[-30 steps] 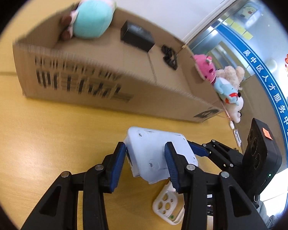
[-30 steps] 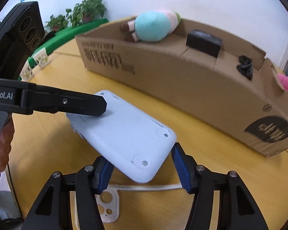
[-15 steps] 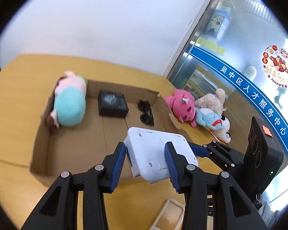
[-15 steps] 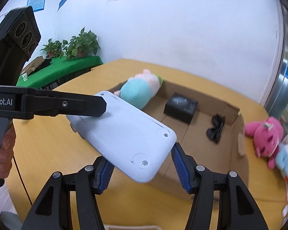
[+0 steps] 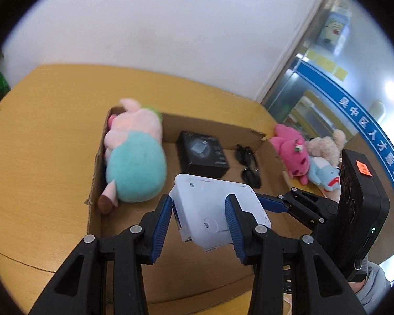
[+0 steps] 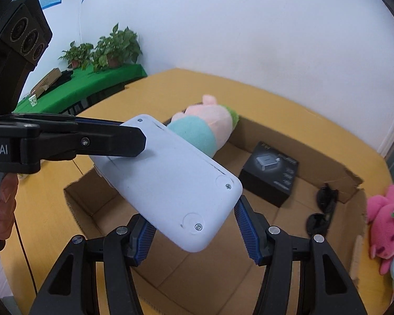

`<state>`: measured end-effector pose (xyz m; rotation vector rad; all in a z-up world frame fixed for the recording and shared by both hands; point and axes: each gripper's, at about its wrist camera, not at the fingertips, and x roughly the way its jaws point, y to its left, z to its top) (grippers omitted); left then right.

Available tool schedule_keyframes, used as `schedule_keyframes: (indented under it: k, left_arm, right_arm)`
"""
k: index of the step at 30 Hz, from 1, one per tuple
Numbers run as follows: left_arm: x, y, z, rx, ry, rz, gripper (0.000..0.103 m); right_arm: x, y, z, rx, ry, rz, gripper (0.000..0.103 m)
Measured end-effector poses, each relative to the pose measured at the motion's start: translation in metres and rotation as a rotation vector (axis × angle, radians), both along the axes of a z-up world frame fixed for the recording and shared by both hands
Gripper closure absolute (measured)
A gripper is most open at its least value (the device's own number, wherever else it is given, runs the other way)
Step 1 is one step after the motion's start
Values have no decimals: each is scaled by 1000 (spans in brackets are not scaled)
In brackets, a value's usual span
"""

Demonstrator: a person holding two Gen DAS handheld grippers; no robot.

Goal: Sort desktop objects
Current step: 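Lift the white power bank and carry it over the cardboard box, then lower the power bank into the box and open both grippers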

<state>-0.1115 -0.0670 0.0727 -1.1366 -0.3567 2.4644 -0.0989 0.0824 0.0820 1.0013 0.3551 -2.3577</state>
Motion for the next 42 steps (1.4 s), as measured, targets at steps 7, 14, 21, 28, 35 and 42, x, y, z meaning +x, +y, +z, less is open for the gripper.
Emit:
schedule_keyframes:
  k: [7,14,21,28,35,42]
  left_arm:
    - [-24,-20,-45,1,-136,57,61]
    - [-30,-17,-59,-93,-244,66,61]
    - [-31,-11,-68,-199,-299,60,61]
    - [-30,-6,-71,-309,-312,57,61]
    - [-15,-20,-55,-292,-235,119,61]
    - [60,-1,19,-293,220,235,18]
  right_arm:
    - [-39,-25,-55,57,-181,65,47]
    - [-54,-39,-84,112,-368,116,47]
    - [-62,-49,-110,145,-527,120,46]
    - [-54,-53,-115,133,-585,114,39]
    - [-45,-31,-106,76,-569,67,25]
    - [3,45,-40,-63,-250,-144,0]
